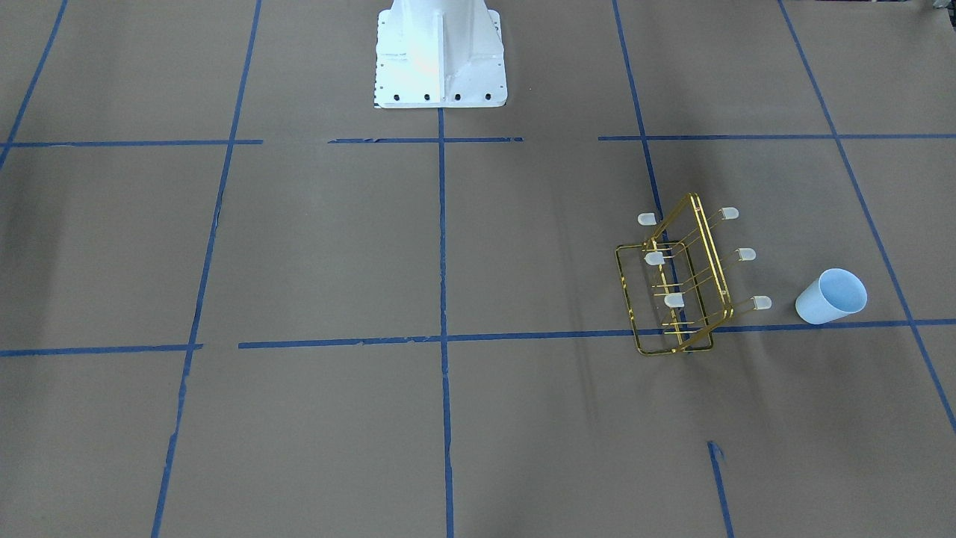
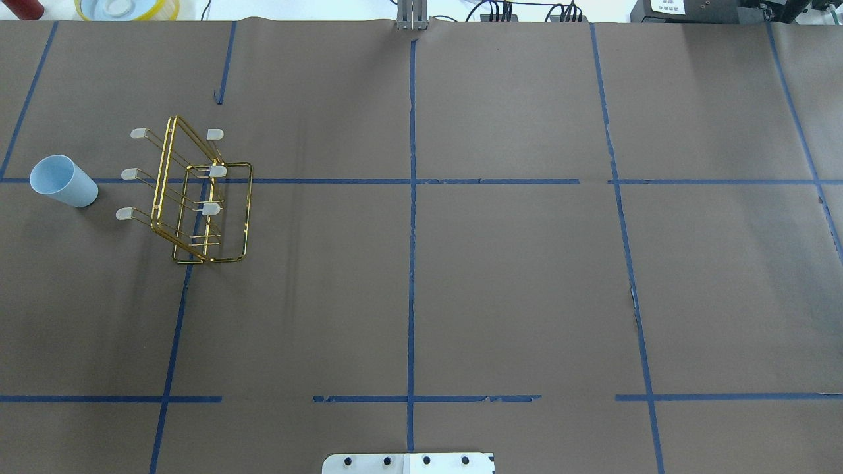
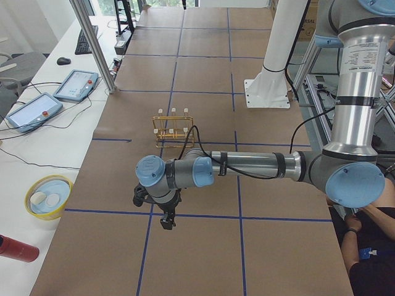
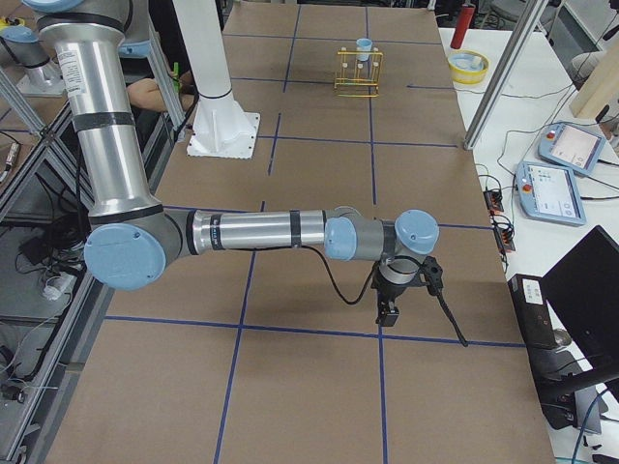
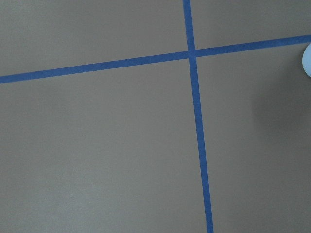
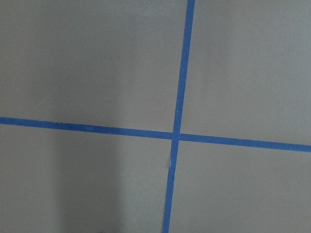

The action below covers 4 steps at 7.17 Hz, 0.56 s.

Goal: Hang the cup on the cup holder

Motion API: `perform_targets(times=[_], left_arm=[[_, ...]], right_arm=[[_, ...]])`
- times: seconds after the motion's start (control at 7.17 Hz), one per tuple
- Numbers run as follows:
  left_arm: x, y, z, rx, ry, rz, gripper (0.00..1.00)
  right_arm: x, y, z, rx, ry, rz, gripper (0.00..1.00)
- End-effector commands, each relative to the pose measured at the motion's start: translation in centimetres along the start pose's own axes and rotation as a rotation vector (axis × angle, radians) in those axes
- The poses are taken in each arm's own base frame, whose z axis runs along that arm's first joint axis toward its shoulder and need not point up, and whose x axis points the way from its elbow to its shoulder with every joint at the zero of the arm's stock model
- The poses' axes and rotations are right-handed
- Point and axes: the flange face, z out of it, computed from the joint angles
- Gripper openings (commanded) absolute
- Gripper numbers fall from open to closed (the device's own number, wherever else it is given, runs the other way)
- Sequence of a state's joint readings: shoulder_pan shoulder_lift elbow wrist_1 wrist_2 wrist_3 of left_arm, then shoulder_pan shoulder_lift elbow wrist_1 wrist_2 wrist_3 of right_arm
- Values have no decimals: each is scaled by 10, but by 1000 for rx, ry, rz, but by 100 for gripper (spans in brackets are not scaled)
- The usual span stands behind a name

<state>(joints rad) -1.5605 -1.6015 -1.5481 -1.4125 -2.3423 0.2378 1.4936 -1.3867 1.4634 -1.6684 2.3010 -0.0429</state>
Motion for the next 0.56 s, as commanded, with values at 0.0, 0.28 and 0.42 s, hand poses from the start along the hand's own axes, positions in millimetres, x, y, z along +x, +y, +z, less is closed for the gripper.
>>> perform_targets(times=[0.0,0.28,0.42], left_arm=[[10,-8,-12,22,-10,24,100],[26,-13,-30,55,-23,55,100],[30,-16,-34,66,-22,64,100]], right_arm=[[0,0,0,1,0,0,100],[0,0,0,0,0,1,100],[0,0,0,0,0,-1,100]])
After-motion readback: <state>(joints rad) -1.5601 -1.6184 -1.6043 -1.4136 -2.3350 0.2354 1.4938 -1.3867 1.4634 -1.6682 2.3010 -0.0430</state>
